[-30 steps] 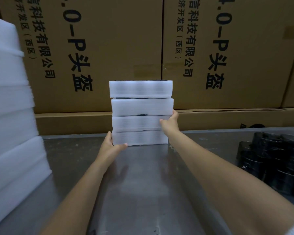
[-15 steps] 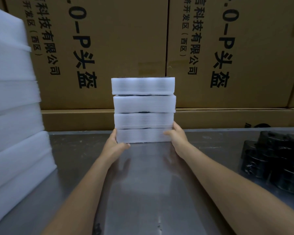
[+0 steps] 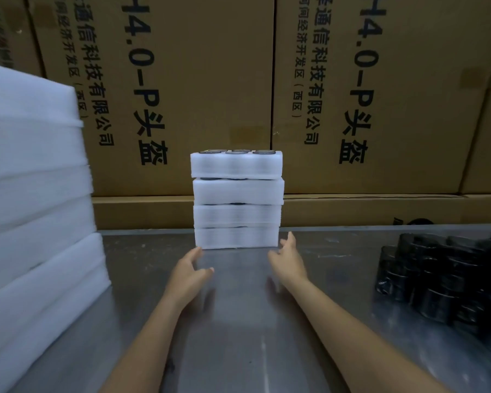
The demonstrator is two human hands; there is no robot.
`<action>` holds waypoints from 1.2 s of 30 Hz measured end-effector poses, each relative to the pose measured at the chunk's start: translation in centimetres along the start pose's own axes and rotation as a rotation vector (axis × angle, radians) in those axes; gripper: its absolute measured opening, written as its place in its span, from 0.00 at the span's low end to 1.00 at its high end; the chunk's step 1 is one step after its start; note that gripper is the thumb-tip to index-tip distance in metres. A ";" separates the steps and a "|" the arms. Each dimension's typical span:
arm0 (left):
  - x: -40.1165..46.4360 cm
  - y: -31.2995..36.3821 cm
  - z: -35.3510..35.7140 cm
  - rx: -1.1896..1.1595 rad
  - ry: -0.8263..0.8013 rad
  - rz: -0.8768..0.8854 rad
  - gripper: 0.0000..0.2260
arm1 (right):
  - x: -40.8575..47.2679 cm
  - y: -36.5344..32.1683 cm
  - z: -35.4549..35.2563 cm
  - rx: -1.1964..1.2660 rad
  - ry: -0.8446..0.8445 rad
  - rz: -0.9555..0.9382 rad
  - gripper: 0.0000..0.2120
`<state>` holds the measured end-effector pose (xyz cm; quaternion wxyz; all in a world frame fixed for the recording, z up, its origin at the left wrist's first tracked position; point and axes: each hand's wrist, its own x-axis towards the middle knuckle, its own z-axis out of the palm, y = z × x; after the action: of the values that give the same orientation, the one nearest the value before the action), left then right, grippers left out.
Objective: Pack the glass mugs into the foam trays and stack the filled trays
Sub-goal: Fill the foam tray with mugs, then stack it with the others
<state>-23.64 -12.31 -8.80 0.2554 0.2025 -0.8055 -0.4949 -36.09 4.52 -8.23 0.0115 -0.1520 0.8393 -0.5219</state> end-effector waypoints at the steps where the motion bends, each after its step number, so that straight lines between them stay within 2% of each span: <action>1: -1.1 0.2 -0.1 -0.004 -0.006 -0.004 0.23 | -1.2 0.2 -0.7 -0.019 -0.009 0.006 0.34; 4: -5.1 1.0 -0.1 -0.029 -0.051 0.002 0.16 | -5.4 0.6 -2.8 -0.102 -0.039 -0.003 0.27; 11: -16.1 3.7 -0.2 -0.020 -0.085 0.037 0.14 | -16.4 0.7 -6.9 -0.143 -0.088 -0.079 0.11; 13: -19.4 4.8 -0.3 -0.042 -0.110 0.046 0.16 | -19.4 0.7 -8.0 -0.133 -0.098 -0.100 0.13; 18: -27.7 7.4 -0.7 -0.035 -0.237 0.130 0.11 | -25.5 1.1 -10.0 -0.107 -0.121 -0.179 0.18; 25: -34.6 7.8 -1.2 0.049 -0.343 0.234 0.11 | -31.3 1.4 -11.9 -0.177 -0.148 -0.259 0.17; 28: -35.1 8.0 -1.8 0.225 -0.323 0.307 0.10 | -33.2 1.4 -12.4 -0.247 -0.187 -0.304 0.15; 30: -34.0 8.5 -2.9 0.487 -0.248 0.361 0.10 | -33.9 1.3 -12.6 -0.263 -0.206 -0.319 0.15; 33: -30.5 11.0 -6.8 1.051 -0.028 0.504 0.12 | -34.3 1.2 -12.8 -0.264 -0.222 -0.312 0.14; 36: -27.0 14.0 -12.9 1.323 0.261 0.441 0.16 | -34.3 1.2 -12.7 -0.262 -0.226 -0.312 0.15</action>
<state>4.48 0.42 3.03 0.2675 0.2053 -0.9221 0.1898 -5.94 25.25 -8.28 0.0048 -0.3376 0.8596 -0.3836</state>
